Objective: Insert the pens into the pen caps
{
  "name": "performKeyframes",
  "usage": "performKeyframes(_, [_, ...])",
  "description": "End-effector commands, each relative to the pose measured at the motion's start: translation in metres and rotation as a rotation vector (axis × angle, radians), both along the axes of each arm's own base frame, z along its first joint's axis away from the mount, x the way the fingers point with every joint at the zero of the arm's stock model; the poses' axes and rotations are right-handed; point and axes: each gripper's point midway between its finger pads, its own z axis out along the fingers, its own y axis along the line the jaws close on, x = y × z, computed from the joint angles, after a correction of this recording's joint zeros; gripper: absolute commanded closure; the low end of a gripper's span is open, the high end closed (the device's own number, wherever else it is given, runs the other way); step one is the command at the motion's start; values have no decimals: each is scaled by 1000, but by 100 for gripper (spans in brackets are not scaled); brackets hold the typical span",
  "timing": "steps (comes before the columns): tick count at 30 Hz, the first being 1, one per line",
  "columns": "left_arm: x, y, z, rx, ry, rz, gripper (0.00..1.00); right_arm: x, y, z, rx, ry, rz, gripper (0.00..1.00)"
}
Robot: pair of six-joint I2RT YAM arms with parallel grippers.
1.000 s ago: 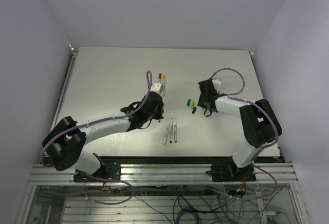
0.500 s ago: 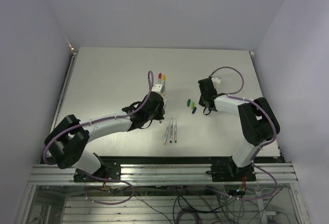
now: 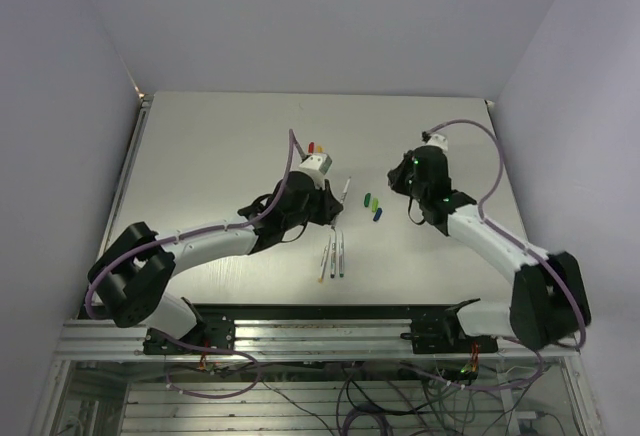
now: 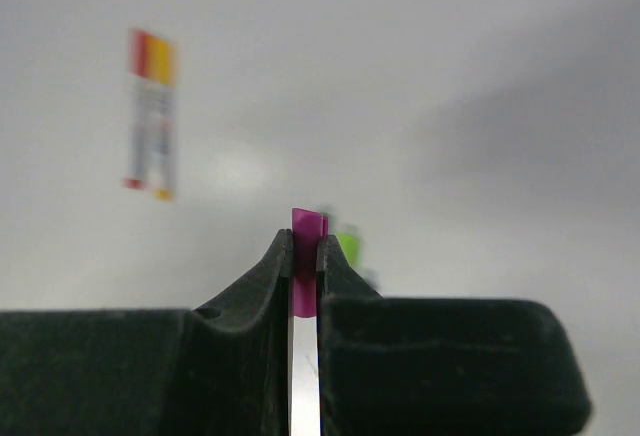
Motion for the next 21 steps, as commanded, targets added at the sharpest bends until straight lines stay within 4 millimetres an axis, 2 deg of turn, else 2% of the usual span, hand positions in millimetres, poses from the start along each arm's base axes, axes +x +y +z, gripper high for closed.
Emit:
performKeyframes(1, [-2,-37,50,-145,-105,-141,93,4,24,80,155,-256,110,100])
performKeyframes(3, [-3,-43,58,-171,-112,-161,93,1,28,107,198,-340,132,100])
performKeyframes(8, [-9,-57,78,-244,-127,-208,93,-8,31,149,286,-476,154,100])
performKeyframes(11, [-13,-63,87,-290,-127,-238,93,-12,33,159,331,-527,163,100])
performKeyframes(21, [-18,-71,92,-334,-121,-263,93,-21,44,168,458,-602,209,100])
